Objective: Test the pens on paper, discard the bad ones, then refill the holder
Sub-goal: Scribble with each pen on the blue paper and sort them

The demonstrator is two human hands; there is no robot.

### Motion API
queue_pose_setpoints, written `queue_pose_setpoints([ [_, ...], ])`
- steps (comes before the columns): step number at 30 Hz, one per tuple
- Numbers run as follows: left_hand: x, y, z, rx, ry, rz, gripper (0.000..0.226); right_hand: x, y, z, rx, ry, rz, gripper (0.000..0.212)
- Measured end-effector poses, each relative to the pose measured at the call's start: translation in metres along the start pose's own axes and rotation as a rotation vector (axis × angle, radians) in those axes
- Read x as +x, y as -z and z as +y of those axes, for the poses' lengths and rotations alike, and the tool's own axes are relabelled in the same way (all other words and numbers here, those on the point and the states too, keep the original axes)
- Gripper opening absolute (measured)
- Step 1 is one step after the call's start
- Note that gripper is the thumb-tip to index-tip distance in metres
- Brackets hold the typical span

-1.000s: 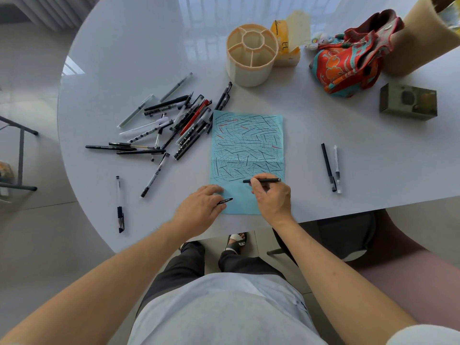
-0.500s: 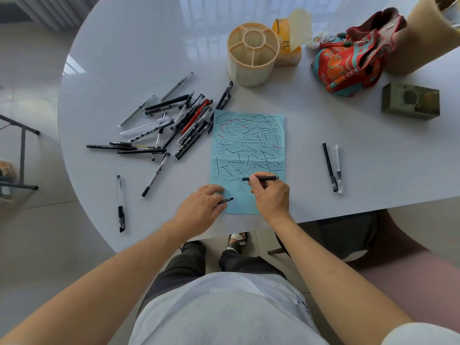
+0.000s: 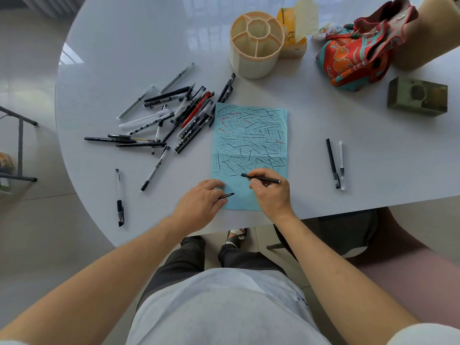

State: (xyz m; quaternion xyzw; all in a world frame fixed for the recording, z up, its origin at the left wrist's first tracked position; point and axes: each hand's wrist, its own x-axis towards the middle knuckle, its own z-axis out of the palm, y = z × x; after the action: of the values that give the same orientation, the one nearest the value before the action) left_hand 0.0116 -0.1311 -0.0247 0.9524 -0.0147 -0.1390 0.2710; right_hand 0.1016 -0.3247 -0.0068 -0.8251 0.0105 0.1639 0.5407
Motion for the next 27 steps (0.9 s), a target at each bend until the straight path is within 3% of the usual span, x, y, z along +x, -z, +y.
queue_pose_setpoints([
  [7, -0.001, -0.001, 0.0, -0.006, -0.015, 0.021, 0.031, 0.0, 0.002, 0.009, -0.141, 0.15, -0.035, 0.013],
  [11, -0.002, -0.003, -0.001, -0.005, -0.024, 0.037, 0.03, 0.002, 0.011, 0.011, -0.153, 0.139, 0.018, 0.014],
  [17, -0.002, -0.004, -0.001, -0.008, -0.03, 0.066, 0.028, -0.003, -0.001, 0.007, -0.17, 0.186, -0.047, 0.012],
  [20, -0.002, -0.003, 0.0, -0.014, -0.023, 0.056, 0.03, -0.002, 0.002, 0.011, -0.168, 0.157, 0.019, 0.011],
  [24, -0.002, -0.002, 0.0, -0.014, -0.02, 0.049, 0.031, 0.0, 0.009, 0.009, -0.063, 0.052, 0.031, 0.01],
  [27, 0.0, 0.0, 0.003, -0.061, 0.001, 0.035, 0.03, -0.001, 0.013, 0.0, 0.205, -0.09, 0.029, 0.008],
])
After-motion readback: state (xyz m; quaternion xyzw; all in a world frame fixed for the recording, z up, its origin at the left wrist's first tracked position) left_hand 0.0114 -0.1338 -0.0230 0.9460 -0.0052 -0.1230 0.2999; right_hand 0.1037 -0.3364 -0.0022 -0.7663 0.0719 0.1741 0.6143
